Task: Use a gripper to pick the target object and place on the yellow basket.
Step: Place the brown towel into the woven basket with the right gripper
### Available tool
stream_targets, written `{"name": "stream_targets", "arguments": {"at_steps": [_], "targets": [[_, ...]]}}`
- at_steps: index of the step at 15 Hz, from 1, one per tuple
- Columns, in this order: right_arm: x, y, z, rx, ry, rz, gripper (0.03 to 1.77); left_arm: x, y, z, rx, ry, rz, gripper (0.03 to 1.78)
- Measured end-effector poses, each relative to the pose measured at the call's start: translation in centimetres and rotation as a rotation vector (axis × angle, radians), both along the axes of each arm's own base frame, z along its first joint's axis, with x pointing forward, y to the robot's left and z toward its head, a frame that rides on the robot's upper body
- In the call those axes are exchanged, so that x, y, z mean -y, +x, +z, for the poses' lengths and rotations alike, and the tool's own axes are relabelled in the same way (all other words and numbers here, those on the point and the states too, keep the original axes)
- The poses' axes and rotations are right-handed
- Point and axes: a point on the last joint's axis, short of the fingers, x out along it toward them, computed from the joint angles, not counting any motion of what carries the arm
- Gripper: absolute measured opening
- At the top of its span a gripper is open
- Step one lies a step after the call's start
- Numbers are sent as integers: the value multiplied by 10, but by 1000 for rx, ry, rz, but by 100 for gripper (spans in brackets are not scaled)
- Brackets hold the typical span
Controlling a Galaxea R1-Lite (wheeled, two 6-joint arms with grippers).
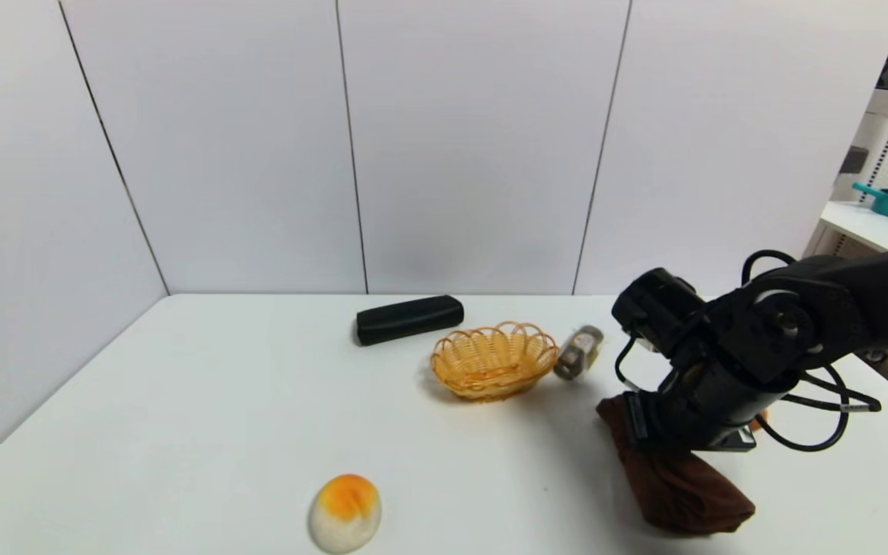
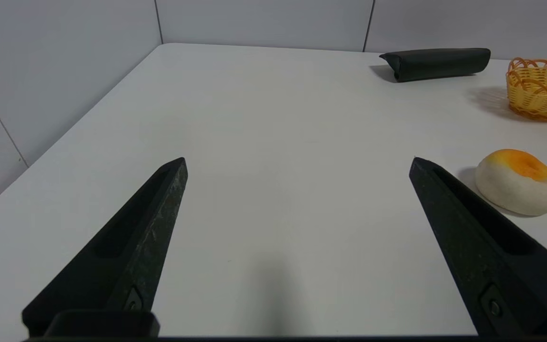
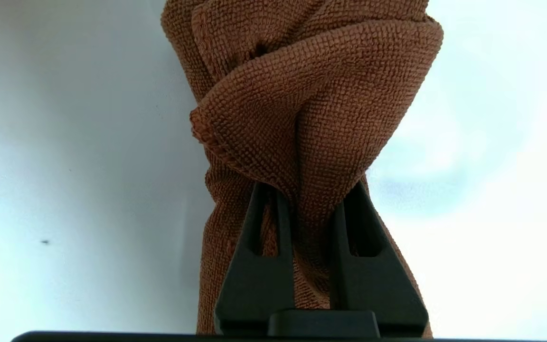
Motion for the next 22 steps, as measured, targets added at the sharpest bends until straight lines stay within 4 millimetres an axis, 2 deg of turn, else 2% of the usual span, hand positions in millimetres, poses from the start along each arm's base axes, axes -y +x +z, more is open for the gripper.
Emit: {"name": "stream_targets", "arguments": {"at_steps": [2,6,9,11,13,15,16,18,22], "targets": [[0,0,24,82,39,5,24,0,0,0,0,0,-1,169],[-4,-15,98,330,159,100,24,0,0,0,0,0,0,169],[-19,-27,140,442,283,183,24,0,0,0,0,0,0,169],[-36,-24,163,501,374,172,24,0,0,0,0,0,0,169],[-53,-17,176,502,451,122,24,0,0,0,0,0,0,169],[-68,-10,177,435,490,36,24,0,0,0,0,1,0,169],[-76,-5,170,382,496,-31,24,0,0,0,0,0,0,169],[-94,5,146,290,486,-183,24,0,0,0,0,0,0,169],[-120,31,103,218,508,-414,24,0,0,0,0,0,-1,169]]}}
